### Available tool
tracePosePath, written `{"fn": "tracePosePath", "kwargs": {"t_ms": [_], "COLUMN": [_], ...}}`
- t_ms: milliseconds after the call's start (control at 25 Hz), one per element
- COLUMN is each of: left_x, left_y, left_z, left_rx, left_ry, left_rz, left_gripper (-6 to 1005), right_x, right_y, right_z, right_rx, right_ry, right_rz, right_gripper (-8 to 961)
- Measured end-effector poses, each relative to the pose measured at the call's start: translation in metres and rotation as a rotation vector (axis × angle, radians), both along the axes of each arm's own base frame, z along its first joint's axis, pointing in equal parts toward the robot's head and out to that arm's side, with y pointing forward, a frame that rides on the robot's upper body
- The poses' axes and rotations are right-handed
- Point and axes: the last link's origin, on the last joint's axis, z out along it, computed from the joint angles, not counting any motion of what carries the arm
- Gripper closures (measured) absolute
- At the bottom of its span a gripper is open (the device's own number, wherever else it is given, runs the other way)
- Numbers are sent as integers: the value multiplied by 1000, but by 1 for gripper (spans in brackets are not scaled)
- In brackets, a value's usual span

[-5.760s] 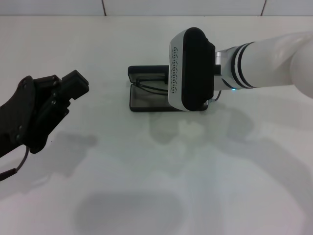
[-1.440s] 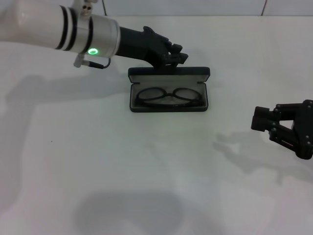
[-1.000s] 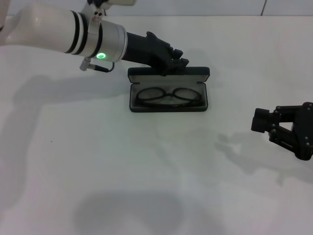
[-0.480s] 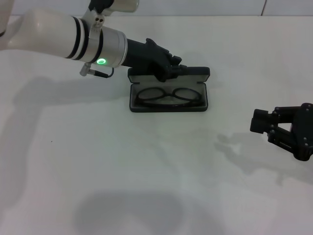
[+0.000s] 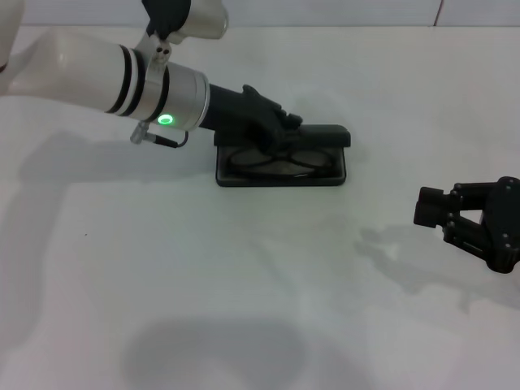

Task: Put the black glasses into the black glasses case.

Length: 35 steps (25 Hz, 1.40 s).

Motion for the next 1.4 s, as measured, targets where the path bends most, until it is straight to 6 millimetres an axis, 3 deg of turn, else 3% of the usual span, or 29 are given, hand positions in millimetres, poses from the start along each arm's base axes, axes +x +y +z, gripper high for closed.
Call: {"fn": "tracePosePath", "kwargs": {"t_ms": [480, 680, 840, 960, 1240, 1400], "left_x": [-12, 0, 20, 19, -25, -49], "left_y": [-20, -30, -48, -73, -133, -150], "left_z": [-12, -6, 24, 59, 122, 137], "left_rx": [-77, -110, -137, -162, -145, -64], "left_ry": [-1, -61, -280, -445, -639, -696], "left_rz": [19, -41, -79, -125, -262, -270], "left_gripper": [749, 745, 741, 739, 630, 544], "right_x": [0, -1, -1, -4, -20, -32], "right_y": [-4, -8, -14, -15, -17, -15], "right_z": [-4, -2, 6, 7, 6, 8], "right_rx": [-22, -36, -54, -66, -96, -101], "right_ry": [0, 12, 38, 45, 71, 104], "right_rz": [6, 20, 50, 72, 190, 249], "right_gripper": [762, 761, 760, 760, 759, 616]}}
